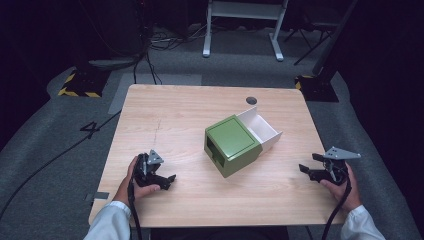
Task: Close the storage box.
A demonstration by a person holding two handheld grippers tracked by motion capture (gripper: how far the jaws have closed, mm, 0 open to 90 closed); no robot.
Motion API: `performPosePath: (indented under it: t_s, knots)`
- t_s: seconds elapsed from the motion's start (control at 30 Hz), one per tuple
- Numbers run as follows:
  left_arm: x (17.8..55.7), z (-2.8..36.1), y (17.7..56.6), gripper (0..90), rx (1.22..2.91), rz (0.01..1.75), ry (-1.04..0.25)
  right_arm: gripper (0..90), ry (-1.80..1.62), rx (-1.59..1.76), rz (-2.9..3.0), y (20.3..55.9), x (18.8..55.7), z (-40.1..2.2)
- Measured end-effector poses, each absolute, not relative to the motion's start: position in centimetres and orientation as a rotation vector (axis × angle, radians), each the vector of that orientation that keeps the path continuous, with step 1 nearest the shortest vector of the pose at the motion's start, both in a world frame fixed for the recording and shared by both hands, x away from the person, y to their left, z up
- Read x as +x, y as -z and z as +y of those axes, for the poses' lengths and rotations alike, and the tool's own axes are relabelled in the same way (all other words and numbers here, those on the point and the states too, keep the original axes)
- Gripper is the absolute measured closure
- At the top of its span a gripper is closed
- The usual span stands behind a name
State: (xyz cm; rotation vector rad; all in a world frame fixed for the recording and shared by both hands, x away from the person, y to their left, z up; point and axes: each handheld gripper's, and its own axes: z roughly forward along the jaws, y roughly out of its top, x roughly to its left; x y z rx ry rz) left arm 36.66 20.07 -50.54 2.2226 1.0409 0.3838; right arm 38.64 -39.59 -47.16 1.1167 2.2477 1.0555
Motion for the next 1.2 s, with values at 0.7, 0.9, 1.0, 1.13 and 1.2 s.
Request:
performPosePath:
  t_s: [0.7, 0.9, 1.0, 1.13, 1.2]
  knots:
    - [36.6, 20.0, 50.5, 0.5, 2.220, 1.047, -0.391, 32.7, -1.109, 1.100, 2.221, 41.4, 46.3, -36.0]
    - [36.6, 20.0, 50.5, 0.5, 2.220, 1.047, -0.391, 33.7, -1.081, 1.131, 2.238, 41.5, 48.1, -34.2]
    - [36.6, 20.0, 50.5, 0.5, 2.220, 1.046, -0.391, 34.2, -1.074, 1.149, 2.248, 42.0, 48.7, -33.9]
    - [36.6, 20.0, 50.5, 0.5, 2.220, 1.046, -0.391, 35.3, -1.065, 1.167, 2.266, 42.6, 49.2, -33.4]
    - [36.6, 20.0, 50.5, 0.5, 2.220, 1.049, -0.389, 38.3, -1.073, 1.189, 2.267, 43.1, 49.6, -33.2]
